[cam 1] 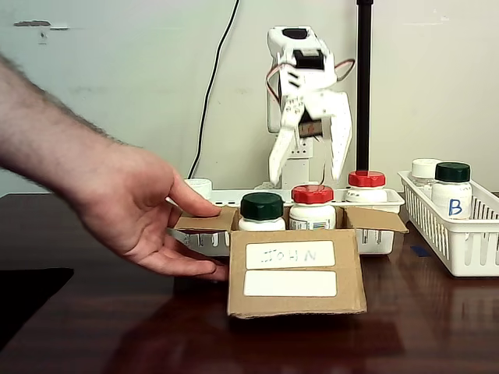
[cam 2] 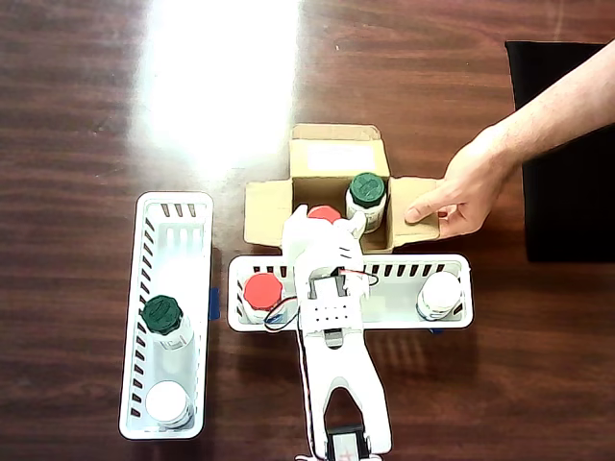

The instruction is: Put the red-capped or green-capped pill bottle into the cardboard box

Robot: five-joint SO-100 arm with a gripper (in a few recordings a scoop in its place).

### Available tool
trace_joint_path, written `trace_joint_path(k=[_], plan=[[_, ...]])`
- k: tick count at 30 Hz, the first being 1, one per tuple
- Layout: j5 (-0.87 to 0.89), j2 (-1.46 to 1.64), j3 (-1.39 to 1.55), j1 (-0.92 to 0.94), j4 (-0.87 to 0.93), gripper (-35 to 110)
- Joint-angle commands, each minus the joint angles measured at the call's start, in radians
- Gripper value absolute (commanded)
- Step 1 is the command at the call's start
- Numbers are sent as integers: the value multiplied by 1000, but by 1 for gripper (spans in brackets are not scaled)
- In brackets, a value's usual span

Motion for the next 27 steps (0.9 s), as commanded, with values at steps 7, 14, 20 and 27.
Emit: trace_joint_path(k=[7, 14, 20, 27], plan=[[-44, 305, -253, -89, 451, 71], [-28, 549, -222, -121, 758, 71], [18, 707, -141, -98, 893, 71], [117, 951, 184, -23, 857, 64]])
